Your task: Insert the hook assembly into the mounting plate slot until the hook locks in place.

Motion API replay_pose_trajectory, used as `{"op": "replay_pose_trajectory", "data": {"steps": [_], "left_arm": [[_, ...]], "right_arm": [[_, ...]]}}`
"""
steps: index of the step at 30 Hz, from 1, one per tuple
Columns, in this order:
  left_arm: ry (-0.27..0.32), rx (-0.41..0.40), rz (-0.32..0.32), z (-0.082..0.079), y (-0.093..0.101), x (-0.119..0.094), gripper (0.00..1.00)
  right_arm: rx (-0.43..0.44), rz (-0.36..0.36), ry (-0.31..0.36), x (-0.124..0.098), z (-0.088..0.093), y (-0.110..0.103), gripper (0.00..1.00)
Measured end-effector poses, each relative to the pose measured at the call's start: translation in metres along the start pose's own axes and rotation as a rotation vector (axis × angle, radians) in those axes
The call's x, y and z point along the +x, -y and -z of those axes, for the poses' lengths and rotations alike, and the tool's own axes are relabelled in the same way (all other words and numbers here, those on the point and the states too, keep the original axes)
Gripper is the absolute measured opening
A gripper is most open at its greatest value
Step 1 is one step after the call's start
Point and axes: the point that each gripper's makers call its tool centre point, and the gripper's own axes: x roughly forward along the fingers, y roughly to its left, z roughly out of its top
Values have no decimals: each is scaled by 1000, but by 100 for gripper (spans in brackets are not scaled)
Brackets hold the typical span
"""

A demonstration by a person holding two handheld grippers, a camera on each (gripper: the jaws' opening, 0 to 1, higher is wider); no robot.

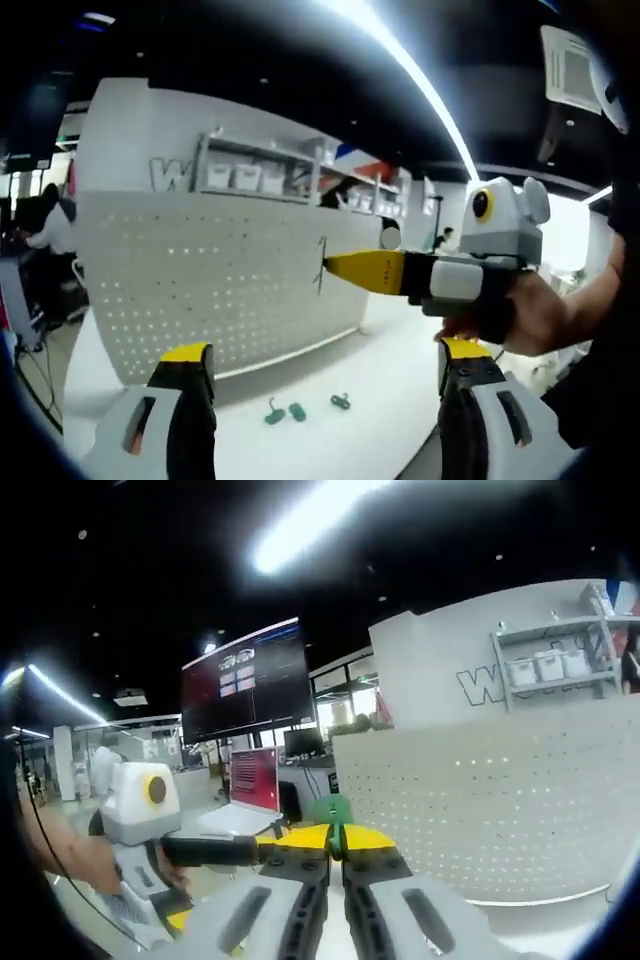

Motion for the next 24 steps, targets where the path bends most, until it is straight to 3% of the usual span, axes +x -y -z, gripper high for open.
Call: {"op": "replay_pose_trajectory", "data": {"steps": [10,24], "left_arm": [[-12,-25,-2,7,-2,-1,100],[-43,-63,-33,20,-14,1,100]], "right_arm": [[-61,142,12,1,4,33,0],[-86,353,56,26,-11,110,0]]}}
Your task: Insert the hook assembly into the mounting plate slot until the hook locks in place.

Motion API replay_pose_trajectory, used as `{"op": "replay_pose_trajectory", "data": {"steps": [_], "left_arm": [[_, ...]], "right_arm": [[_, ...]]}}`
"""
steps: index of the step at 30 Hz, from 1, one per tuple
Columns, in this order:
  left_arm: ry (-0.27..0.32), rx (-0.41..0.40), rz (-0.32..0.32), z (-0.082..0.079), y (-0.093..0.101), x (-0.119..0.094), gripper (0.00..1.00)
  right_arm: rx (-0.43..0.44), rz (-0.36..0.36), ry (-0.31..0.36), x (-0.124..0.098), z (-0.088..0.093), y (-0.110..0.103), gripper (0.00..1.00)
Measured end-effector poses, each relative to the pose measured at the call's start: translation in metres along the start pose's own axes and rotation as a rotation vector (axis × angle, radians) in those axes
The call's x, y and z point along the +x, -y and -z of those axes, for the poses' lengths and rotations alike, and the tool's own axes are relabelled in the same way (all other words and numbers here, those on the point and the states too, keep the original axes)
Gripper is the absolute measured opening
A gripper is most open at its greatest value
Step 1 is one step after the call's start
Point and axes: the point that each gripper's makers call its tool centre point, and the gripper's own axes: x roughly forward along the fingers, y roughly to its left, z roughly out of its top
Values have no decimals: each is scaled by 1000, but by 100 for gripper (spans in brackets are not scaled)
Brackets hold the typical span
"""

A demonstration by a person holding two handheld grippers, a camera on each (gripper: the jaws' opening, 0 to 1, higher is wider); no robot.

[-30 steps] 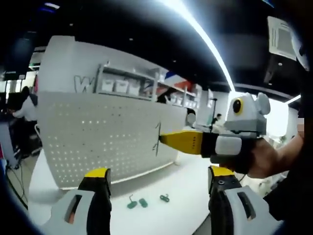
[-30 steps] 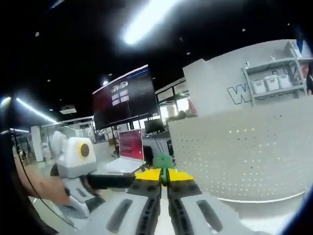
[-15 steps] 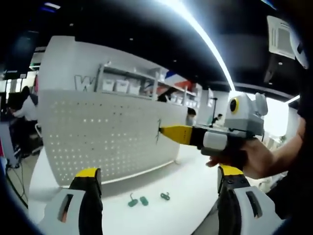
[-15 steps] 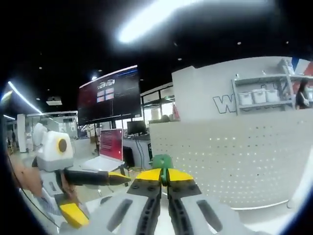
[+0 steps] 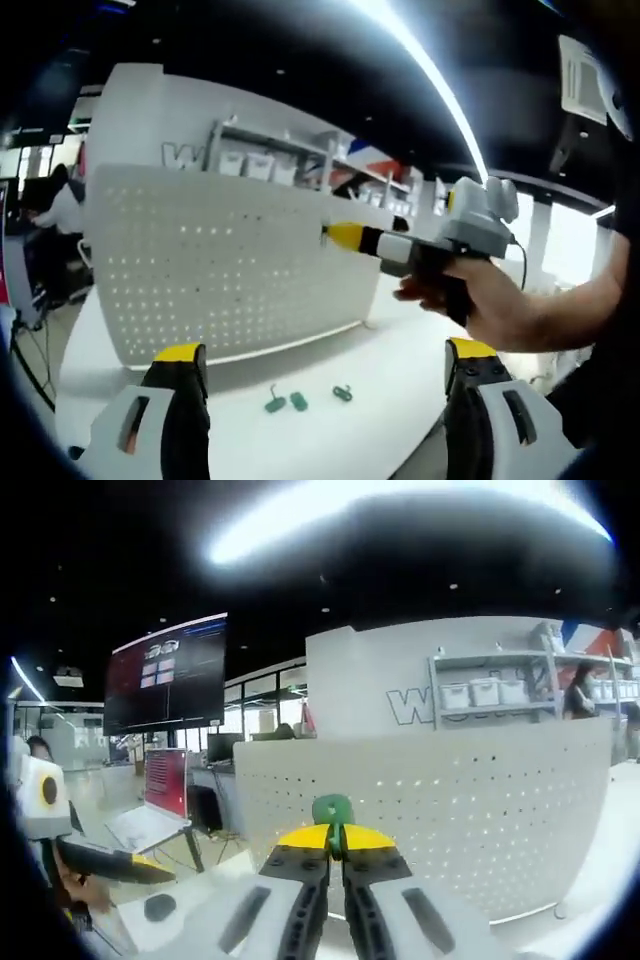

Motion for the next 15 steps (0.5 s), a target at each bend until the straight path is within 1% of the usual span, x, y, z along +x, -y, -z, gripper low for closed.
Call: {"op": "replay_pose_trajectory", "data": {"steps": [3,5,7,12,15], "left_arm": [[-6,-8,-7,3,-4,0,100],[-12,-21,-15,4,-8,0,100],[-14,-25,-26,5,-11,-1,100],[-21,-33,-44,7,-22,-2,100],[-28,-40,-57,10,-27,-3,100]], "right_arm": [[-9,31,5,13,-1,11,0],[14,50,11,20,-4,19,0],[-34,62,16,27,-6,24,0],[-8,83,12,47,-4,38,0],[-12,107,19,55,-5,45,0]]}}
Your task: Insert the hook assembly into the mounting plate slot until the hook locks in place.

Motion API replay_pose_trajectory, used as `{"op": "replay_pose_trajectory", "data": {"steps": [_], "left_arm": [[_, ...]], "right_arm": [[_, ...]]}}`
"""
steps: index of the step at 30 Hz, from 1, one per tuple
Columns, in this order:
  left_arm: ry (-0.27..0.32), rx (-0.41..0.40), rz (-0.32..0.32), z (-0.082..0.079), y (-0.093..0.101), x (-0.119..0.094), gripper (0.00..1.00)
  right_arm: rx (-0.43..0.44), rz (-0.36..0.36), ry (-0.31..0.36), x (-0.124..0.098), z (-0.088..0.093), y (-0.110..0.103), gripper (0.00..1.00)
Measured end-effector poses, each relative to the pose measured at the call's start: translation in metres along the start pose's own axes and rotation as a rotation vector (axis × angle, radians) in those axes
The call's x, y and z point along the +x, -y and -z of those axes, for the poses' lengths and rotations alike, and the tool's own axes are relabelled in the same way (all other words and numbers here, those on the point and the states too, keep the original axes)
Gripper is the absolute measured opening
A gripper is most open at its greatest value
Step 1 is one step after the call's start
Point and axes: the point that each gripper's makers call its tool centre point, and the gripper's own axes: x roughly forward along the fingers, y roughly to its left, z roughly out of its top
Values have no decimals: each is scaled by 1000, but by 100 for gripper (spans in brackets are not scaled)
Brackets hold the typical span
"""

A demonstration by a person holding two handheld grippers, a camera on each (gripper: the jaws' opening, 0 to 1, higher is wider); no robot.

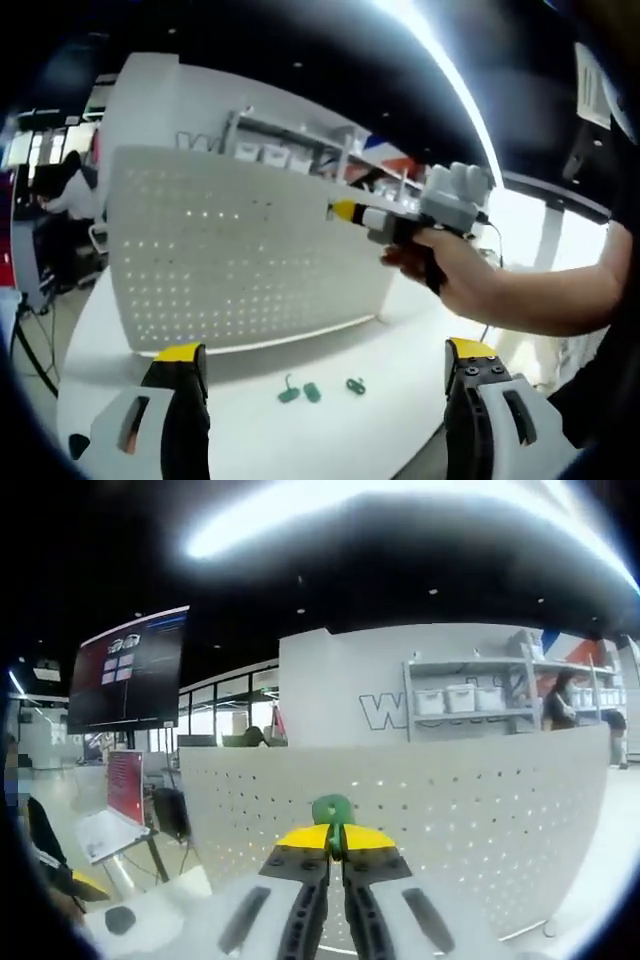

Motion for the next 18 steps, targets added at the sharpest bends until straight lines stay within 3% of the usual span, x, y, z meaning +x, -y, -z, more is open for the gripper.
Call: {"op": "replay_pose_trajectory", "data": {"steps": [18], "left_arm": [[-27,-32,-37,10,-22,-1,100]], "right_arm": [[36,137,22,44,5,46,0]]}}
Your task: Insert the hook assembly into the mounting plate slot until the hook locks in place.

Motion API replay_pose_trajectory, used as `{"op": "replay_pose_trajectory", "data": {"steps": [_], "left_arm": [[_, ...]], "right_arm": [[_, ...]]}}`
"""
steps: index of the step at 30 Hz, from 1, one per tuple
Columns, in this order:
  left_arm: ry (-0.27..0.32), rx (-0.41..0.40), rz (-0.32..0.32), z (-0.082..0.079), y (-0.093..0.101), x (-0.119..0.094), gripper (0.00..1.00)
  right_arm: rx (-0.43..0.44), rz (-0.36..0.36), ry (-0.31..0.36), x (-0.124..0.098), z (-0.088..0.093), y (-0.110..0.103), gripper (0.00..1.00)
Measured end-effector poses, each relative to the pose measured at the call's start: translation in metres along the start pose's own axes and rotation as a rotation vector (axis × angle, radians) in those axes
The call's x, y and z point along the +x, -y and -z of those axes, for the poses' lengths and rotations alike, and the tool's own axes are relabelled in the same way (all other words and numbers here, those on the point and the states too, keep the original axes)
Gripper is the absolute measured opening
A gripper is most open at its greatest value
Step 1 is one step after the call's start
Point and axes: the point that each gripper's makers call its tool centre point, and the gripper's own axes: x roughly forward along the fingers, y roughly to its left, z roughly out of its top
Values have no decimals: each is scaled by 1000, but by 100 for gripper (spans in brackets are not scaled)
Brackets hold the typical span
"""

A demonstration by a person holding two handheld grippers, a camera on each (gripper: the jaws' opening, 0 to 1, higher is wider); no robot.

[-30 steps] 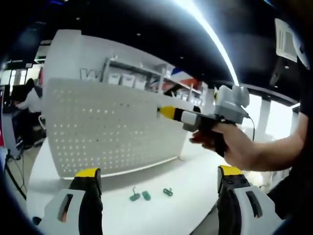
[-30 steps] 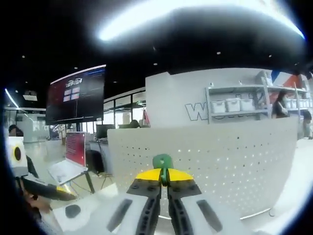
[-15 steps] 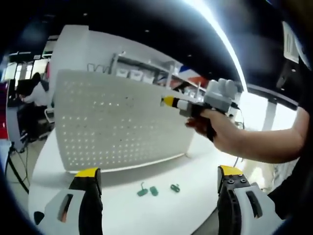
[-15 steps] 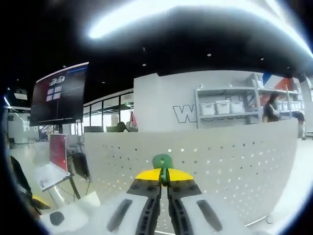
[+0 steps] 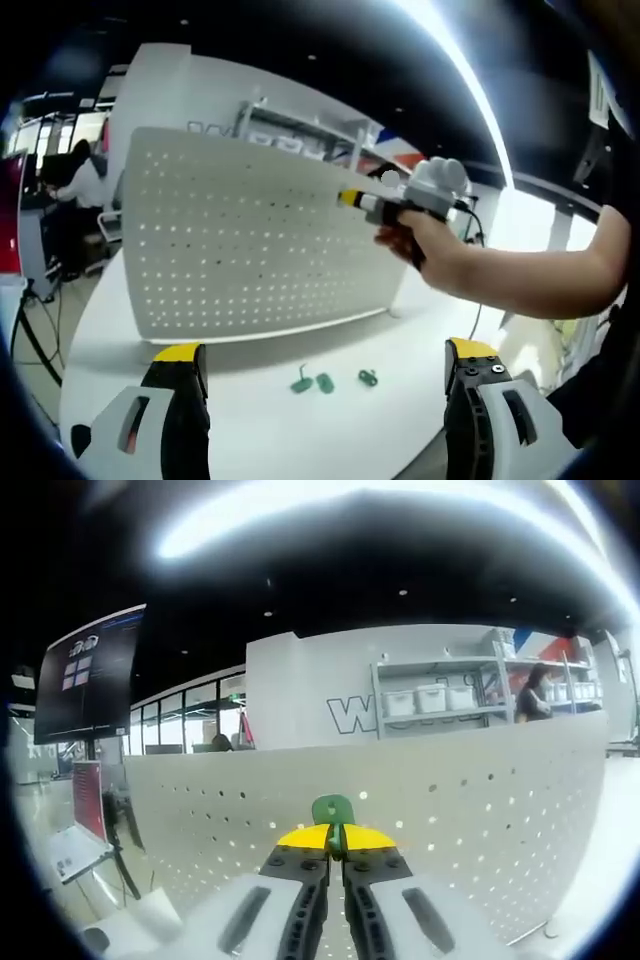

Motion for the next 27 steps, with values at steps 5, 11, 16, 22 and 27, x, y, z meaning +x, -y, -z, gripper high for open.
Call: {"op": "replay_pose_trajectory", "data": {"steps": [5,11,16,22,27], "left_arm": [[-7,-3,-18,2,-6,0,100],[-13,-7,-24,4,-10,1,100],[-21,-12,-21,5,-9,4,100],[-41,4,-26,7,-11,8,99],[-35,0,-29,5,-12,10,99]], "right_arm": [[19,31,19,8,-4,10,0],[22,50,30,8,-4,11,0],[20,50,44,10,-5,8,0],[25,55,53,12,-5,9,0],[25,64,47,12,-1,12,0]]}}
